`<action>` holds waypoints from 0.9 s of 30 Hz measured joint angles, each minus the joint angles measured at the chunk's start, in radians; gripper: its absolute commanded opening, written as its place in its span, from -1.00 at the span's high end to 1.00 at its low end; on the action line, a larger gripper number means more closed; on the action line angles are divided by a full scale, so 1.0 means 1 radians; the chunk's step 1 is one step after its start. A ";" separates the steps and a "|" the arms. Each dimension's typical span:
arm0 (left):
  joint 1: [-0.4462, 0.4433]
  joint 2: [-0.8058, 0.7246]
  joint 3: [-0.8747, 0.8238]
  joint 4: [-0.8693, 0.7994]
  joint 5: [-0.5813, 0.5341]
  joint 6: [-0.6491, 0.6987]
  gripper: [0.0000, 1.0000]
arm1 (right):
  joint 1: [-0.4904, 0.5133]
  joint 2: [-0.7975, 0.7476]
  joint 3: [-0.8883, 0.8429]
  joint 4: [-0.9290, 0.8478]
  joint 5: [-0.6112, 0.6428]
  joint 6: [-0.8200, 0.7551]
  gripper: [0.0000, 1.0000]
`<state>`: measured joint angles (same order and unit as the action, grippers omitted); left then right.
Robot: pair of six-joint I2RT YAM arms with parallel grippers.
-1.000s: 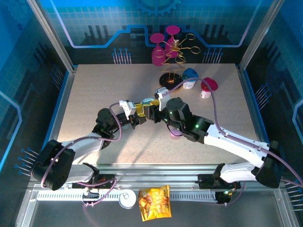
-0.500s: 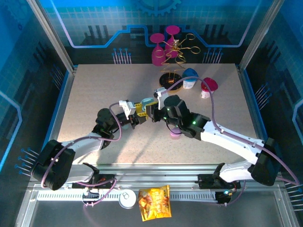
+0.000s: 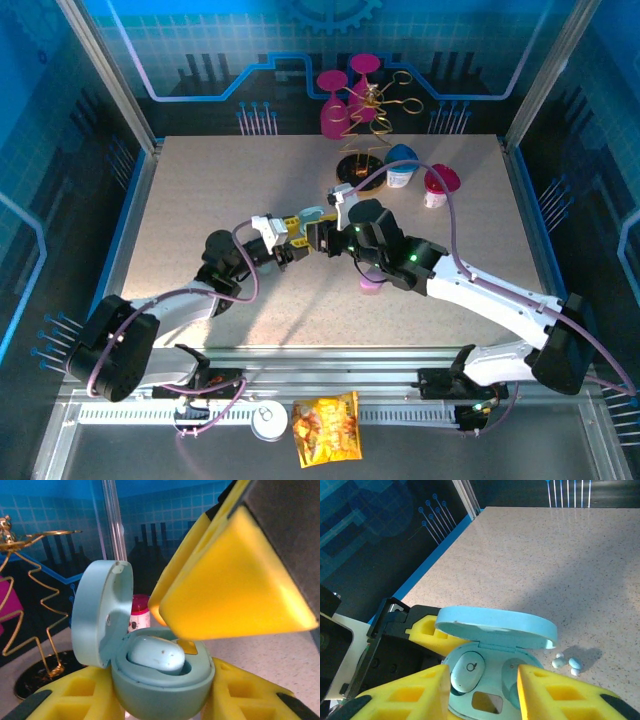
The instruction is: Insert the wireless bluetooth earbuds into the charging case
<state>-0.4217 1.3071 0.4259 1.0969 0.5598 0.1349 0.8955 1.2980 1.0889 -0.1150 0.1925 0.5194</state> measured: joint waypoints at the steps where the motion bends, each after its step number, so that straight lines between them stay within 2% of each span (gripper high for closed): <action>1: 0.000 0.006 -0.005 0.010 -0.003 0.017 0.61 | 0.000 0.000 0.004 -0.006 0.000 0.003 0.14; 9: 0.000 0.049 -0.015 0.055 -0.007 0.134 0.62 | 0.000 0.027 0.099 -0.092 -0.019 0.040 0.11; 13: 0.000 0.050 -0.016 0.058 -0.007 0.162 0.62 | -0.002 0.043 0.119 -0.123 -0.032 0.057 0.35; 15: 0.000 0.050 -0.016 0.062 -0.007 0.169 0.62 | -0.006 0.052 0.120 -0.134 -0.043 0.066 0.40; 27: 0.000 0.053 -0.016 0.061 -0.008 0.187 0.63 | -0.013 0.116 0.166 -0.214 -0.063 0.076 0.39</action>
<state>-0.4217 1.3605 0.4103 1.1576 0.5522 0.3214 0.8825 1.4139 1.2552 -0.3290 0.1291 0.5949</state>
